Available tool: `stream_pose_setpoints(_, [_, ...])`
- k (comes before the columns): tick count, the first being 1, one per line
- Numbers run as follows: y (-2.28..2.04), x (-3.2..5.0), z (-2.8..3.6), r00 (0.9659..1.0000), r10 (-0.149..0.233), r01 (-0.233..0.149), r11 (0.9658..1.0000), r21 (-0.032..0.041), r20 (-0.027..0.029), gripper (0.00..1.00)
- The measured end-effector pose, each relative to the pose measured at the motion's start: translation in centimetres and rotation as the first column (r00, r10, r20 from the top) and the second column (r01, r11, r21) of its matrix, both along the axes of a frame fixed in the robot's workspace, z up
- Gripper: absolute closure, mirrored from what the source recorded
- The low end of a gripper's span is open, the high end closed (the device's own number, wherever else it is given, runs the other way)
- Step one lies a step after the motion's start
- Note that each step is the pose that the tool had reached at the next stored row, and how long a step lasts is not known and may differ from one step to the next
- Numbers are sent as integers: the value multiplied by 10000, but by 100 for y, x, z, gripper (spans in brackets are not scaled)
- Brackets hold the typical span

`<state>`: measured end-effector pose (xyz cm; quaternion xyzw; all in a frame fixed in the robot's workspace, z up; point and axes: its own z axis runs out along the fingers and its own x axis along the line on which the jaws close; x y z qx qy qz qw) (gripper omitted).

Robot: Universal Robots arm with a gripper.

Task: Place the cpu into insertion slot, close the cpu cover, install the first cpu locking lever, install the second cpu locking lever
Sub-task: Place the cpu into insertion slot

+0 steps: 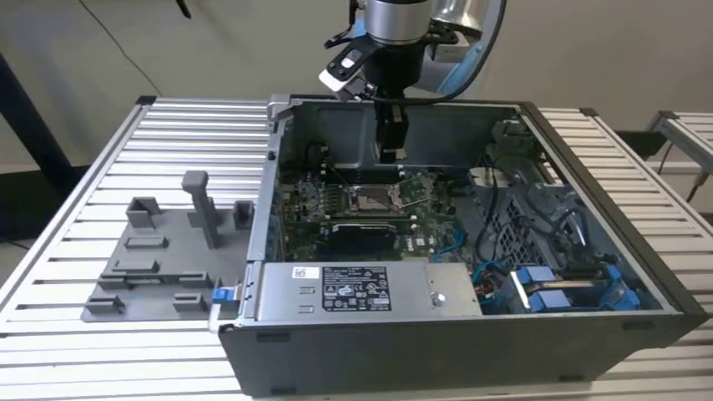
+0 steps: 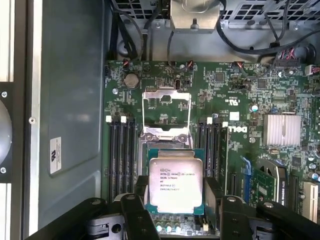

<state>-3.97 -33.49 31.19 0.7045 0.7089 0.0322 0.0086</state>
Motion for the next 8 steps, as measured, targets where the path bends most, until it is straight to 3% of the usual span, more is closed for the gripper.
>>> stream_pose_setpoints(8, [28,-10,-92,10000,-3,3,10000,0,0,46])
